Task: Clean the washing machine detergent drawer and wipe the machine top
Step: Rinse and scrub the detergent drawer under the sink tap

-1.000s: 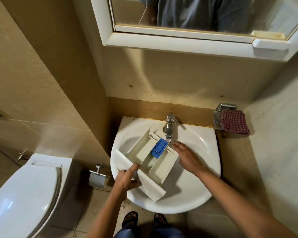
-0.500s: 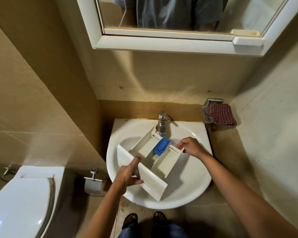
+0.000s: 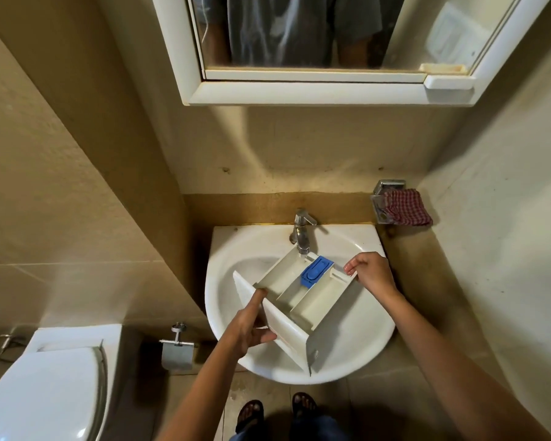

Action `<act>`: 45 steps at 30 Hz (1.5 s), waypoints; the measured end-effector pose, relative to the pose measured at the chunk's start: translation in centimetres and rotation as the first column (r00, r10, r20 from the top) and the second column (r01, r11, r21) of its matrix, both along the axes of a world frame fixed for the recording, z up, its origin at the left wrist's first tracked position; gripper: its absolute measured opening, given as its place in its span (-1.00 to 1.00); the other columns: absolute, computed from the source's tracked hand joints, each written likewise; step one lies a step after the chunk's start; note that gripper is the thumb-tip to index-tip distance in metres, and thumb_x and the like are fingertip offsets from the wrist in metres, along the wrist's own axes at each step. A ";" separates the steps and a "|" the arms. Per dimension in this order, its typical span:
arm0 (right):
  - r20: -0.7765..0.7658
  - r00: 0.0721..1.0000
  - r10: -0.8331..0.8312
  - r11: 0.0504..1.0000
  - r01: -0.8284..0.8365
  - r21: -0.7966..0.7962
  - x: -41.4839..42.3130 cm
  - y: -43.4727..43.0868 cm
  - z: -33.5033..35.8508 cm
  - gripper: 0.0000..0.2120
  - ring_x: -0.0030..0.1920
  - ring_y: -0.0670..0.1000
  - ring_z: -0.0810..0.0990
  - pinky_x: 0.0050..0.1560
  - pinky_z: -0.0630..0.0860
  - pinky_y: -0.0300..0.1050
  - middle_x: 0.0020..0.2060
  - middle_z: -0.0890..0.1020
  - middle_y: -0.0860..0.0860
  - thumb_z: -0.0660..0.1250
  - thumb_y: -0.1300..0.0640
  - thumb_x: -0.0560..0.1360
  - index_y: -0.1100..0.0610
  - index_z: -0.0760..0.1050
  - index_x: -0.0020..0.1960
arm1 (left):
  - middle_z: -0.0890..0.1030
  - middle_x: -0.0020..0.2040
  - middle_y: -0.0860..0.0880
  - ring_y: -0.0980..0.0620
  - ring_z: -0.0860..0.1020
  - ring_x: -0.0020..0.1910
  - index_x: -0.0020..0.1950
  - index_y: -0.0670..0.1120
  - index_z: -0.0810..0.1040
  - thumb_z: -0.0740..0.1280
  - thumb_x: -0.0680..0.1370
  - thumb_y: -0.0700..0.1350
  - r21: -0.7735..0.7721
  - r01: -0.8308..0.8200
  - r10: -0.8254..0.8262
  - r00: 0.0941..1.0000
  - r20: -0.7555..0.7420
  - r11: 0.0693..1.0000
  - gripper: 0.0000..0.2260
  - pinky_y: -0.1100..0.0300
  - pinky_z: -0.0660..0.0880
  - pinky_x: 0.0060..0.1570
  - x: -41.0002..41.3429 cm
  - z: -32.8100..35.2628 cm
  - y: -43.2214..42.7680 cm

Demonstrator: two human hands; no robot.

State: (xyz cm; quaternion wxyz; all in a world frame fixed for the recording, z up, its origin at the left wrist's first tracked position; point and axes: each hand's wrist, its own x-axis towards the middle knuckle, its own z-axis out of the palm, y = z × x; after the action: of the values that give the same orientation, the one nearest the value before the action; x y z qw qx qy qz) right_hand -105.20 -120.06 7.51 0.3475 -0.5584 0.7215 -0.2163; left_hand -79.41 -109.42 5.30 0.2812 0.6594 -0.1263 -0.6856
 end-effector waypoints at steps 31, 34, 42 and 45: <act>0.246 0.955 -0.165 0.914 0.054 0.403 2.4 5.2 -6.6 -0.80 -0.14 0.14 0.65 -0.07 0.64 -0.06 -0.11 0.64 0.20 0.24 0.42 0.45 0.24 0.59 -0.20 | 0.59 0.04 -0.17 -0.10 0.59 -0.05 0.27 -0.18 0.36 0.48 0.41 0.17 -0.102 0.029 -0.016 0.992 0.121 0.994 -0.38 0.10 0.55 -0.23 2.0 4.3 -6.6; 0.220 0.974 -0.054 0.876 -0.060 0.479 3.0 5.2 -6.8 -0.81 -0.12 0.07 0.65 -0.11 0.62 -0.19 -0.11 0.63 0.13 0.30 0.43 0.43 0.18 0.59 -0.14 | 0.59 0.16 -0.19 -0.14 0.62 0.01 0.34 -0.21 0.38 0.43 0.48 0.08 -0.124 -0.037 0.052 0.992 0.117 0.992 -0.44 0.11 0.55 -0.25 1.9 4.2 -6.5; 0.392 0.918 -0.065 0.854 -0.153 0.498 4.3 2.6 -5.3 -0.86 -0.14 0.07 0.56 0.10 0.55 -0.02 -0.14 0.63 0.22 0.28 0.26 0.48 0.27 0.60 -0.06 | 0.64 -0.02 -0.30 -0.27 0.64 -0.07 -0.02 -0.29 0.55 0.43 0.37 -0.22 -0.230 -0.057 0.104 0.975 0.195 0.971 -0.76 -0.26 0.60 -0.11 0.9 5.4 -5.1; 0.573 0.759 -0.309 0.850 -0.050 0.524 5.3 0.8 -4.9 -0.82 -0.27 0.04 0.58 0.17 0.49 0.02 -0.29 0.61 0.14 0.18 0.36 0.56 0.27 0.53 -0.14 | 0.65 -0.12 -0.27 -0.27 0.63 -0.13 -0.14 -0.29 0.59 0.49 0.26 -0.25 -0.279 -0.009 0.110 0.931 0.349 0.960 -0.77 -0.20 0.62 -0.17 0.3 4.9 -4.5</act>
State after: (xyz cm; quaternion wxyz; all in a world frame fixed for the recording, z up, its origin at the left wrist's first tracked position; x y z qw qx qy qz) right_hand -99.90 -119.27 2.65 0.6895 -0.2854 0.6288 -0.2185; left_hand -79.14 -113.92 10.17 0.3622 0.7327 -0.2484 -0.5199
